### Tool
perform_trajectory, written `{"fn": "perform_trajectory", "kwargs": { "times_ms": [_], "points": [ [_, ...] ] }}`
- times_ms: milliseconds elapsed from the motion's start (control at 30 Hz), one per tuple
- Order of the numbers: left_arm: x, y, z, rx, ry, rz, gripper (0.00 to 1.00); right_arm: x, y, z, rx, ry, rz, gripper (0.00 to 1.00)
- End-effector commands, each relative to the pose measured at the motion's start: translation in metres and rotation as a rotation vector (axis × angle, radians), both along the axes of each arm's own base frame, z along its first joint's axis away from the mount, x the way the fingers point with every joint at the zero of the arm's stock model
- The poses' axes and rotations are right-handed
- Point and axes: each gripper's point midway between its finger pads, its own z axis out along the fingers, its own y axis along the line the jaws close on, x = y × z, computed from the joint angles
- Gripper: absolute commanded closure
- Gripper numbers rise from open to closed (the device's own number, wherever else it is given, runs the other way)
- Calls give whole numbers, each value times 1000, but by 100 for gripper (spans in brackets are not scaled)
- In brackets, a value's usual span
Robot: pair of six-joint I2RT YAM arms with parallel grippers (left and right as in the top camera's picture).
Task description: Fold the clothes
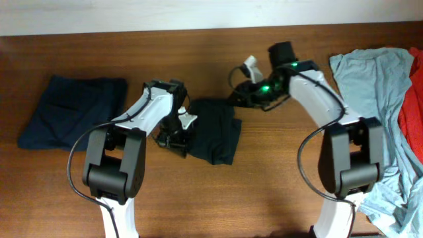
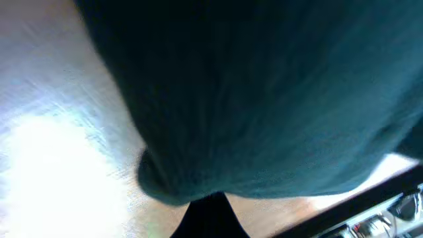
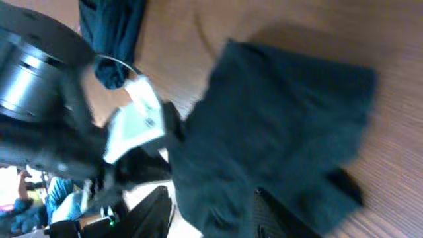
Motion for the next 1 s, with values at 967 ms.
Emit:
{"fn": "perform_trajectory", "kwargs": {
  "times_ms": [967],
  "points": [
    [23,-13,14,-83,-375,45,99,5,62,-118,-278,88,-104,89]
  ]
}}
